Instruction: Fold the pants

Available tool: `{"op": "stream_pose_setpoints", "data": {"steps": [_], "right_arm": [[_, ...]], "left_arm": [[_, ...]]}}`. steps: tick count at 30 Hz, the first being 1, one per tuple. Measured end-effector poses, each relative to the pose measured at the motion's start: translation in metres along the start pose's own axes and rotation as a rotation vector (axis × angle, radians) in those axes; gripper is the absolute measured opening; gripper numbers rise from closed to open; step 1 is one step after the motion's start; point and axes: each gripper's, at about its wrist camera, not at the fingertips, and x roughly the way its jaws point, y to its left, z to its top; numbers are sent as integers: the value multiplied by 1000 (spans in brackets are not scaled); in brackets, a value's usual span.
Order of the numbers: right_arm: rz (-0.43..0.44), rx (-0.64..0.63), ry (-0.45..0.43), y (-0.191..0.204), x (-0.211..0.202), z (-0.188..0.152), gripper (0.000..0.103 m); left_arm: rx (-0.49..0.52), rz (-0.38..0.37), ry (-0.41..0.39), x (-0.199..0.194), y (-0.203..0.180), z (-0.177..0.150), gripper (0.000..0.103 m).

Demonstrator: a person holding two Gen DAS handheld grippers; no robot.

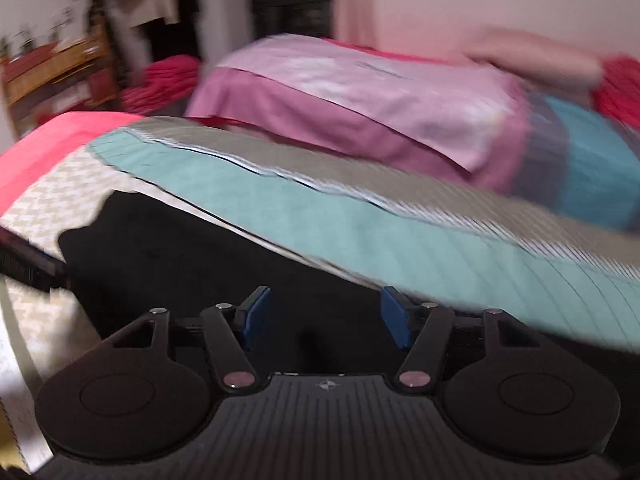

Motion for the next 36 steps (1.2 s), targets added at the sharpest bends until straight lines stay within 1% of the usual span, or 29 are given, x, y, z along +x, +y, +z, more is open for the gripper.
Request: {"op": "stream_pose_setpoints", "data": {"steps": [1, 2, 3, 4, 5, 6, 7, 8, 9, 11, 12, 13, 14, 15, 16, 18, 20, 22, 25, 27, 28, 29, 30, 31, 32, 33, 34, 35, 36], "right_arm": [[-12, 38, 38, -19, 1, -10, 69], [-45, 74, 70, -40, 2, -19, 67], [-94, 112, 73, -62, 2, -27, 64], [-143, 162, 55, -86, -1, -32, 63], [-219, 234, 36, -110, -7, -35, 63], [-280, 326, 3, -133, -17, -38, 63], [-333, 426, -34, -152, -29, -41, 65], [-357, 517, -58, -166, -41, -44, 64], [-292, 575, -77, -174, -50, -47, 62], [0, 591, -84, -170, -60, -52, 63], [149, 561, -59, -156, -60, -53, 65], [281, 511, -21, -138, -57, -55, 70], [390, 447, 23, -115, -53, -57, 70], [468, 374, 64, -89, -47, -60, 71], [524, 296, 97, -63, -40, -63, 71], [580, 168, 105, -18, -26, -71, 72], [577, 104, 100, 11, -9, -76, 71], [562, 106, 81, 21, 9, -77, 71], [539, 112, 3, 28, 30, -65, 71], [534, 180, -56, 25, 42, -59, 72], [560, 248, -39, 22, 51, -58, 72], [632, 302, -2, 21, 59, -59, 72], [736, 315, 59, 22, 65, -62, 72], [845, 301, 151, 24, 71, -65, 76], [877, 269, 188, 26, 72, -69, 76], [847, 221, 156, 26, 69, -69, 75], [823, 202, 149, 25, 71, -66, 72], [805, 243, 136, 18, 76, -61, 71], [784, 322, 107, 10, 82, -56, 71]], "left_arm": [[13, -10, 0, 8, -8, 8, 103], [28, -15, 2, 18, -17, 15, 103], [41, -7, 11, 29, -25, 22, 103], [55, 2, 24, 40, -32, 28, 103], [74, 11, 37, 52, -38, 32, 103], [85, 36, 50, 63, -41, 35, 103], [91, 62, 61, 73, -44, 37, 103], [93, 59, 57, 77, -45, 37, 103], [88, 48, 53, 79, -47, 39, 103], [83, 64, 66, 82, -50, 41, 103], [78, 70, 73, 83, -51, 42, 103], [71, 70, 81, 85, -52, 44, 103], [65, 68, 91, 87, -52, 46, 103], [63, 67, 102, 89, -52, 49, 103], [63, 66, 111, 91, -53, 50, 103], [69, 57, 118, 95, -55, 50, 103], [89, 64, 117, 96, -58, 50, 103], [101, 56, 113, 96, -57, 48, 103], [116, 27, 112, 93, -54, 46, 103], [127, 5, 113, 91, -51, 43, 103], [129, -5, 113, 90, -50, 43, 103], [130, -16, 113, 90, -48, 42, 103], [132, -25, 112, 89, -47, 42, 103], [135, -33, 113, 88, -46, 42, 103], [137, -42, 116, 88, -45, 42, 103], [139, -49, 116, 87, -43, 42, 103], [139, -56, 117, 86, -42, 42, 103], [139, -63, 116, 86, -41, 42, 103], [137, -69, 116, 85, -40, 42, 103]]}}
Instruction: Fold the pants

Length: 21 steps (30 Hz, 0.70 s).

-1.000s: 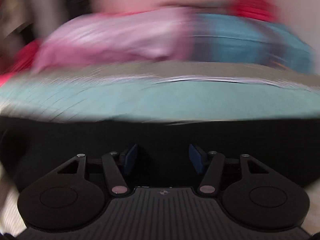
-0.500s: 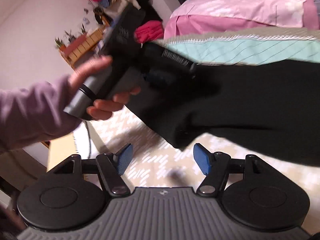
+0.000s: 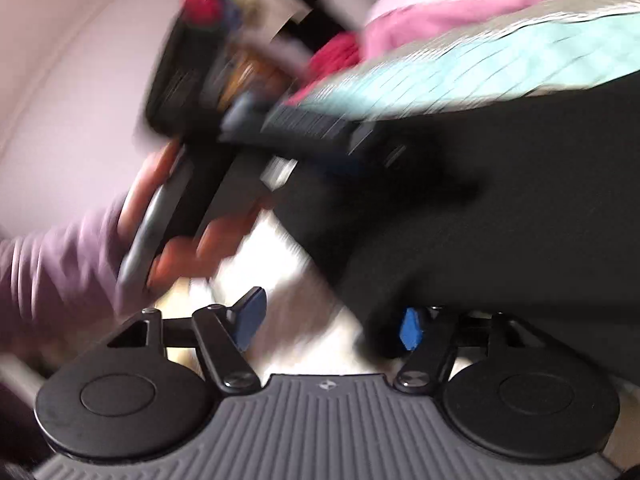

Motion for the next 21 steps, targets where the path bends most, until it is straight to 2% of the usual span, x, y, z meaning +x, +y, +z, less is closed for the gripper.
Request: {"op": "stream_pose_setpoints", "data": {"steps": [2, 3, 4, 5, 7, 8, 10, 12, 14, 17, 18, 19, 20, 21], "right_arm": [[4, 142, -93, -15, 2, 9, 72], [25, 160, -83, -14, 7, 9, 73], [54, 115, -21, -7, 14, 5, 75], [55, 39, 78, 1, 21, 4, 75], [-66, -192, 126, 25, 14, -7, 73], [-137, -244, 125, 32, 3, -10, 73], [-238, -228, 95, 35, -29, -9, 79], [-248, -182, 10, 32, -68, -6, 81], [-224, -87, -133, 19, -104, -3, 86], [-224, 76, -323, -15, -135, -4, 85], [-257, 123, -360, -30, -144, -4, 83], [-303, 178, -392, -45, -152, -3, 69], [-330, 231, -425, -61, -165, -4, 41], [-328, 274, -455, -74, -180, -6, 35]], "left_arm": [[-2, -5, -2, 0, 0, 0, 103], [0, -6, -5, 0, 0, 0, 103], [2, -6, -7, 0, 0, -1, 103], [5, -4, -9, 0, -1, -2, 103], [10, 2, -13, -2, -1, -4, 103], [11, 6, -16, -2, -2, -4, 103], [10, 14, -23, -1, -4, -5, 103], [14, 23, -34, -1, -5, -7, 103], [18, 38, -49, -1, -8, -10, 103], [33, 88, -79, 1, -17, -17, 103], [41, 110, -89, 2, -21, -19, 103], [47, 131, -99, 4, -24, -20, 103], [50, 147, -108, 4, -27, -21, 103], [48, 156, -115, 5, -28, -22, 103]]}}
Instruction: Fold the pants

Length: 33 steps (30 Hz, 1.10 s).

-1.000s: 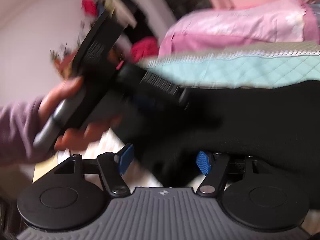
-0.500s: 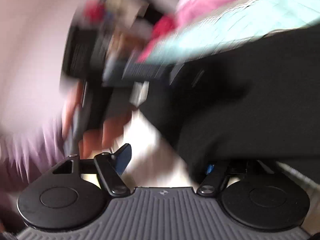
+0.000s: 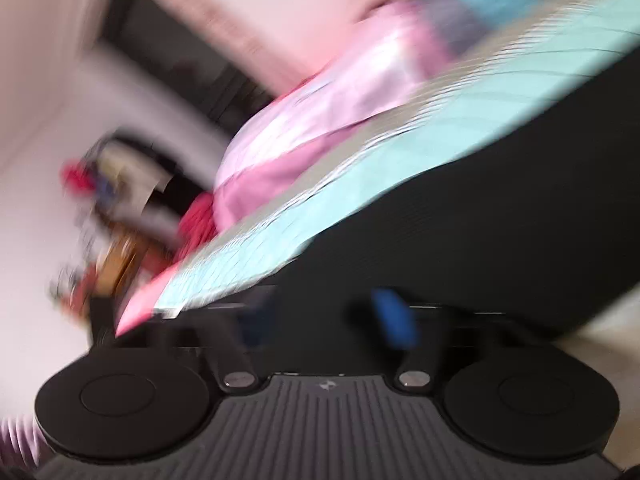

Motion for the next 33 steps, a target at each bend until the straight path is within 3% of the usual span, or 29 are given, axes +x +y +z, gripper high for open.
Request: {"op": "stream_pose_setpoints", "data": {"steps": [6, 9, 10, 11, 13, 15, 18, 20, 22, 24, 25, 26, 28, 31, 33], "right_arm": [[-142, 103, -236, -66, -63, 33, 38], [-173, 186, -350, -89, -89, 50, 39], [-201, 212, -390, -95, -96, 54, 47], [-215, 245, -419, -93, -97, 53, 62], [-165, 232, -410, -88, -102, 51, 84], [-144, 155, -333, -76, -93, 47, 86], [-162, 69, -282, -85, -94, 51, 73], [-180, 129, -316, -102, -105, 59, 44], [-252, 186, -385, -115, -126, 69, 25], [-340, 201, -443, -120, -140, 76, 25], [-377, 193, -463, -117, -145, 78, 33], [-397, 180, -479, -113, -149, 76, 51], [-413, 134, -491, -100, -155, 70, 75], [-480, 54, -465, -74, -167, 52, 75], [-474, 86, -437, -64, -175, 36, 78]], "left_arm": [[-22, 13, -25, 0, 0, -2, 103], [-30, 25, -24, 1, -2, -1, 103], [-33, 28, -24, 2, -3, -1, 103], [-35, 32, -24, 2, -3, -1, 103], [-38, 41, -25, 2, -4, -1, 103], [-44, 48, -25, 2, -5, -2, 103], [-50, 55, -23, 3, -6, -1, 103], [-50, 57, -23, 3, -6, -1, 103], [-53, 60, -25, 3, -6, -2, 103], [-56, 65, -27, 2, -7, -2, 103], [-58, 68, -27, 2, -7, -3, 103], [-58, 70, -27, 2, -8, -3, 103], [-58, 72, -27, 2, -8, -3, 103], [-59, 72, -25, 2, -8, -2, 103], [-58, 72, -24, 2, -8, -2, 103]]}}
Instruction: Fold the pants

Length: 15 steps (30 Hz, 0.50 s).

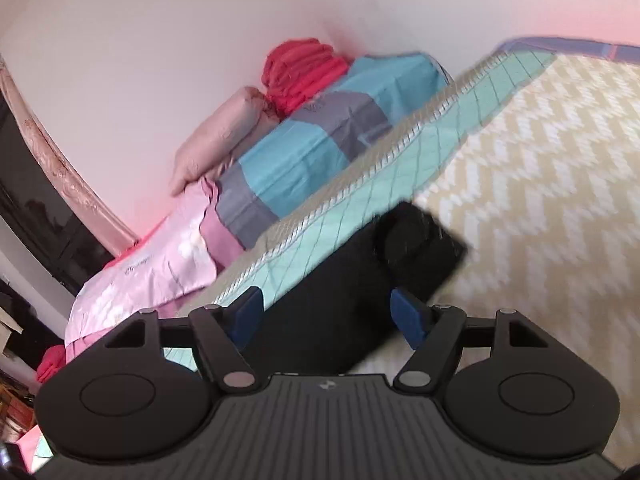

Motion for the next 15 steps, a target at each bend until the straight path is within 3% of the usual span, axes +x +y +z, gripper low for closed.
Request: {"op": "stream_pose_setpoints", "data": {"steps": [3, 5, 7, 10, 15], "right_arm": [[47, 58, 123, -2, -10, -24, 82], [32, 35, 175, -1, -4, -35, 82], [29, -13, 138, 5, 0, -36, 82], [55, 22, 110, 6, 14, -26, 89], [27, 43, 80, 9, 36, -11, 90]], "left_arm": [[0, 1, -3, 0, 0, -1, 103], [3, 3, -5, 0, 0, -1, 103], [5, 7, -2, -1, -1, -1, 103], [6, 28, 10, -1, -4, 1, 103], [12, 103, 42, -3, -17, 6, 103]]}}
